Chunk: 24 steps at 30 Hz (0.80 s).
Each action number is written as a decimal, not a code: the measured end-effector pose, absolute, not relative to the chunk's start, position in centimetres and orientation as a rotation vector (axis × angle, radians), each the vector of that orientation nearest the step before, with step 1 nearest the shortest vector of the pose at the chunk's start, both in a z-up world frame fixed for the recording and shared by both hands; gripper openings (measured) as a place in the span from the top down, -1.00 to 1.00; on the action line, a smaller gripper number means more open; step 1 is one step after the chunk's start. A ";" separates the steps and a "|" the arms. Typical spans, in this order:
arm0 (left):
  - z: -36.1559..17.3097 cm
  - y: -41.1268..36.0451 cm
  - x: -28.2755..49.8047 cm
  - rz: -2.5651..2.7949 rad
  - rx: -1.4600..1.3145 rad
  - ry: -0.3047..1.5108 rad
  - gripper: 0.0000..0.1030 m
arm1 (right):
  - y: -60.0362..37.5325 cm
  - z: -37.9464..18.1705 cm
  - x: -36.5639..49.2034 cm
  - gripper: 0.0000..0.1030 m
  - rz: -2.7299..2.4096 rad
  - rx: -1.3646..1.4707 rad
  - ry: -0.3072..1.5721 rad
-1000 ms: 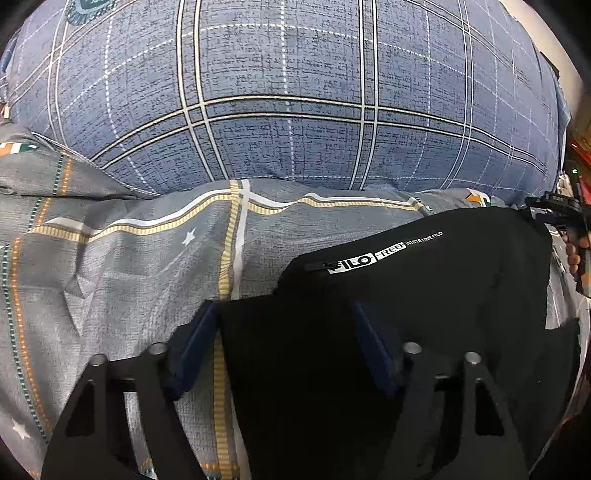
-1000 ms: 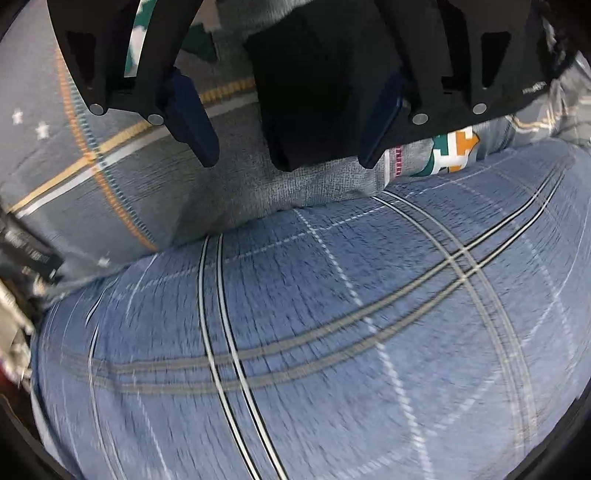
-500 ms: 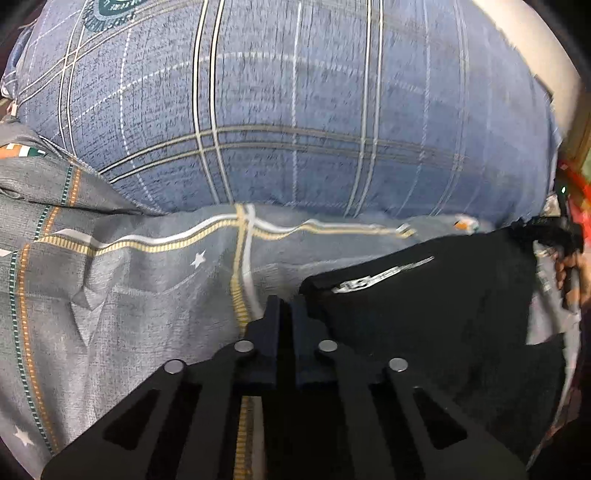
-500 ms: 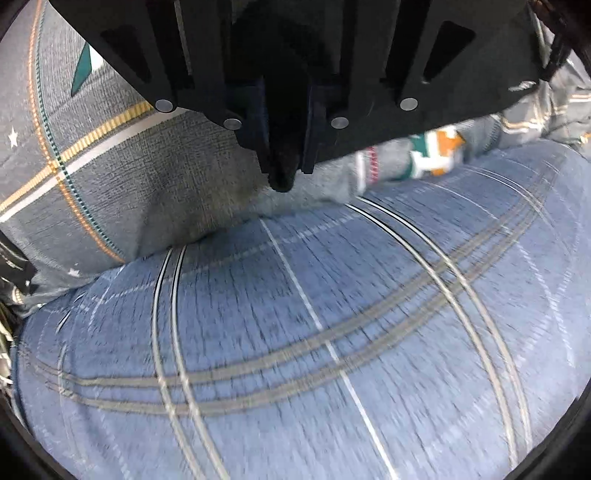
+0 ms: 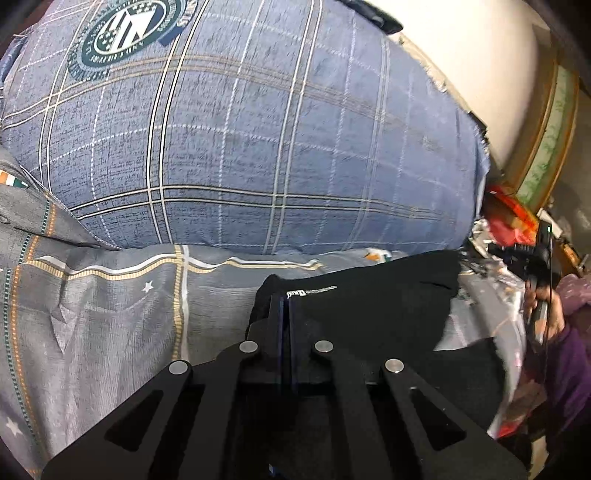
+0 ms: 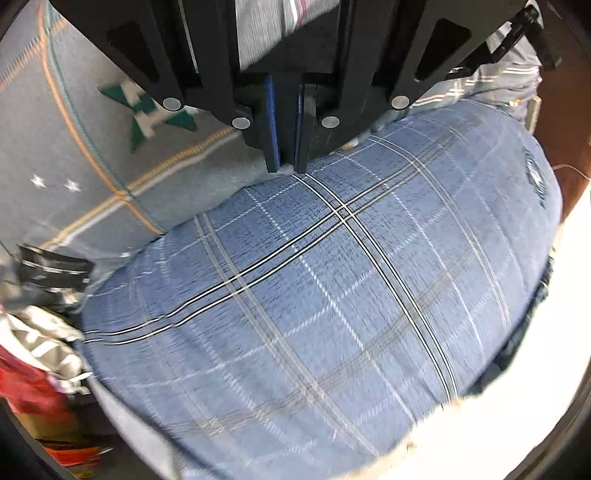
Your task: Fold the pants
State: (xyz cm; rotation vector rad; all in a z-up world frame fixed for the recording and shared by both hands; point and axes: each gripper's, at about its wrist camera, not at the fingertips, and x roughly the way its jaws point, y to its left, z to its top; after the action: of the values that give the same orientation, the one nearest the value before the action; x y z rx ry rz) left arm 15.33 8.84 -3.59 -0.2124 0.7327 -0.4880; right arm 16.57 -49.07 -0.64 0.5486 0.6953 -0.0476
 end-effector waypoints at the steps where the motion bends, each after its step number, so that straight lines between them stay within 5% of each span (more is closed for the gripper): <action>1: -3.1 9.0 14.7 -0.498 -0.218 0.724 0.99 | -49.3 -0.5 15.7 0.85 -0.045 0.559 0.685; 15: -2.0 7.5 9.2 -0.598 -0.204 0.704 0.99 | -49.4 -1.6 10.8 0.70 -0.045 0.563 0.784; 19: -1.6 6.8 9.6 -0.606 -0.180 0.698 0.99 | -48.1 -2.7 15.7 0.01 -0.057 0.527 0.840; 24: -1.3 7.5 10.3 -0.598 -0.183 0.694 0.99 | -47.4 -4.8 22.3 0.00 -0.088 0.468 0.910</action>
State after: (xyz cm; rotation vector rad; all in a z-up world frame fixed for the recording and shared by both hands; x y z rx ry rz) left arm 10.34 7.49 -1.30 -0.1829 0.6941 -0.5980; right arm 22.31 -47.37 -4.83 0.4682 0.9096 -0.0877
